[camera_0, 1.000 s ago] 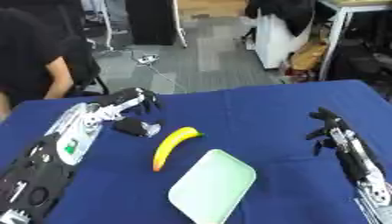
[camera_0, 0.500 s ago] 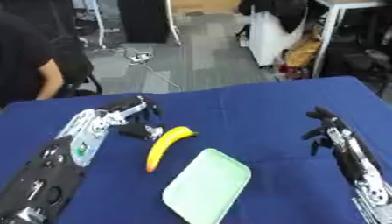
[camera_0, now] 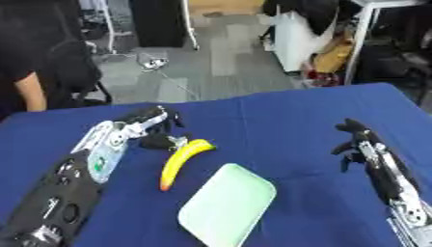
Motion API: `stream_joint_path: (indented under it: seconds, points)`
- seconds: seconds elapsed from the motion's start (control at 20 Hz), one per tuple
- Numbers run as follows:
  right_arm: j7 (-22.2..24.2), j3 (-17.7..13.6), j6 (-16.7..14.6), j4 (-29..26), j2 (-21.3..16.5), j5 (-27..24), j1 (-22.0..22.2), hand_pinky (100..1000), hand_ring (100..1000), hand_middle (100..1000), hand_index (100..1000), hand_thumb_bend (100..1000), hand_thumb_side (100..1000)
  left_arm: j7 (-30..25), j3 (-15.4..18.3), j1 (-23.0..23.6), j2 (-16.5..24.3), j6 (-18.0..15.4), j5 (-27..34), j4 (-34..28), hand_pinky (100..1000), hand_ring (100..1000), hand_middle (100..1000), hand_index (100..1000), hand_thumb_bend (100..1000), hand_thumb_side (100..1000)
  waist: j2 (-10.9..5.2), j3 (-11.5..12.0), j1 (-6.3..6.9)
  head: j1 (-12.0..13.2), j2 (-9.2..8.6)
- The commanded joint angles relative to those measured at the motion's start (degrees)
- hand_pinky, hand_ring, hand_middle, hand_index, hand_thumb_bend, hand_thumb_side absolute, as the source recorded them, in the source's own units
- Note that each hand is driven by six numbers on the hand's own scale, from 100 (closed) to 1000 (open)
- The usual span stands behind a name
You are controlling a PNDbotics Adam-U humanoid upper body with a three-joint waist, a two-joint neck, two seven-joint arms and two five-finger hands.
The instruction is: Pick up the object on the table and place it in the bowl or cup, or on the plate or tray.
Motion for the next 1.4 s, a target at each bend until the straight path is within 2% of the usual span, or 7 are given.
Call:
stream_joint_path:
  seconds: [0.05, 0.7, 1.4]
  points:
    - [0.07, 0.03, 0.01, -1.28, -0.24, 0.15, -1.15, 325, 572, 841, 960, 100, 872, 0.14, 0.02, -1.11, 0.35, 0.06, -0.67, -0.38, 555, 663, 715, 774, 100, 719, -0.63, -0.14, -0.06, 0.23, -0.52]
    - [0.33, 0.46, 0.09, -1.78, 0.07, 0.26, -1.86, 326, 572, 841, 961, 100, 874, 3.49, 1.12, -0.21, -0.48, -0.44, -9.02, 4.12, 559, 669, 723, 778, 100, 684, 0.70, -1.09, 0.19, 0.20, -1.16]
    - [0.22, 0.61, 0.23, -2.40, 0.07, 0.27, -2.06, 325, 571, 841, 961, 100, 876, 5.51, 2.33, 1.27, -0.51, 0.16, -13.46, 7.57, 541, 632, 710, 790, 100, 670, 1.95, -1.76, 0.27, -0.73, -2.04]
